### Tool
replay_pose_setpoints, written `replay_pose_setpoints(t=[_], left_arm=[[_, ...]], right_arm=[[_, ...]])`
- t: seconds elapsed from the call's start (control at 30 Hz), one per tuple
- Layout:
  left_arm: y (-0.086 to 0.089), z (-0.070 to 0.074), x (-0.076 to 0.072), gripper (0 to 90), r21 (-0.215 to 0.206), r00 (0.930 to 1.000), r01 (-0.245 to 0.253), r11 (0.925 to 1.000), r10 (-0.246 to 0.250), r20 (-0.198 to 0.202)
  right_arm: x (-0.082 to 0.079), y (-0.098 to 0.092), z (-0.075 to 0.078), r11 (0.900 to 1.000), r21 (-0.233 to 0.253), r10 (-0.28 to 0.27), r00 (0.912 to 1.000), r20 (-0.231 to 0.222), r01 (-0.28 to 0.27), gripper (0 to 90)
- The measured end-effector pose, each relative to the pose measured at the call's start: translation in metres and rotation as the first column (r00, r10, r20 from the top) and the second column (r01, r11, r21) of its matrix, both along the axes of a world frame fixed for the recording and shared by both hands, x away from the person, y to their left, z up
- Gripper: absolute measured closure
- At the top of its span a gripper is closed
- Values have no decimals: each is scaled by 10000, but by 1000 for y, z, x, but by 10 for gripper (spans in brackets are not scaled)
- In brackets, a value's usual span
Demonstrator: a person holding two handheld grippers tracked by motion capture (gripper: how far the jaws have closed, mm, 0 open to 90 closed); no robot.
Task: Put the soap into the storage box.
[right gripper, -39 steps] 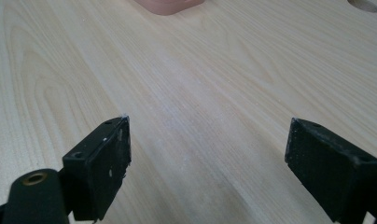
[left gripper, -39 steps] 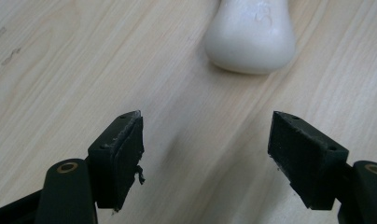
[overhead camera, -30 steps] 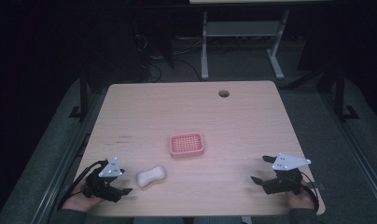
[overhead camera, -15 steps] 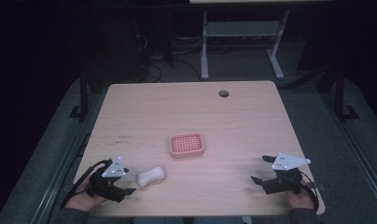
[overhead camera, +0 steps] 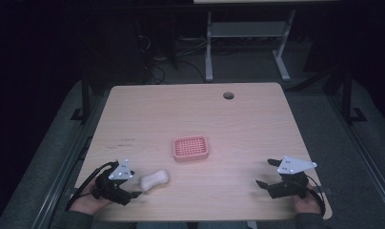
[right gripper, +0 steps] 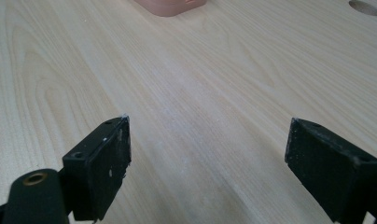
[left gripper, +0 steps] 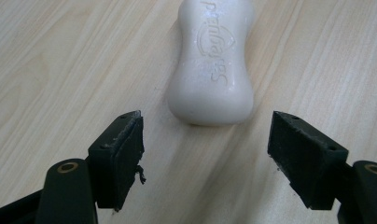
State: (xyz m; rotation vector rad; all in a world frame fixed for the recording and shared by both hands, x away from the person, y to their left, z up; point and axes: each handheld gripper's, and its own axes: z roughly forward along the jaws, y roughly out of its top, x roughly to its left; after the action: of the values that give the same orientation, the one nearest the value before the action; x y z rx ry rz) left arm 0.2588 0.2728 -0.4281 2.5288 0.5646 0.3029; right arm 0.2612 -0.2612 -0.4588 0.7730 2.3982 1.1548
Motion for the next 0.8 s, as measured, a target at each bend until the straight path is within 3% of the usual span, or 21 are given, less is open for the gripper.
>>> replay_pose_setpoints(t=[0.63,0.8], left_arm=[[-21,-1,10,264,159,9990,436,9989,-438,115],[-23,-2,11,264,207,9986,530,9984,-530,-10]], right_arm=[[0,1,-1,10000,-8,3,10000,-23,-3,136],[0,1,-1,10000,-4,15,10000,-40,-15,136]])
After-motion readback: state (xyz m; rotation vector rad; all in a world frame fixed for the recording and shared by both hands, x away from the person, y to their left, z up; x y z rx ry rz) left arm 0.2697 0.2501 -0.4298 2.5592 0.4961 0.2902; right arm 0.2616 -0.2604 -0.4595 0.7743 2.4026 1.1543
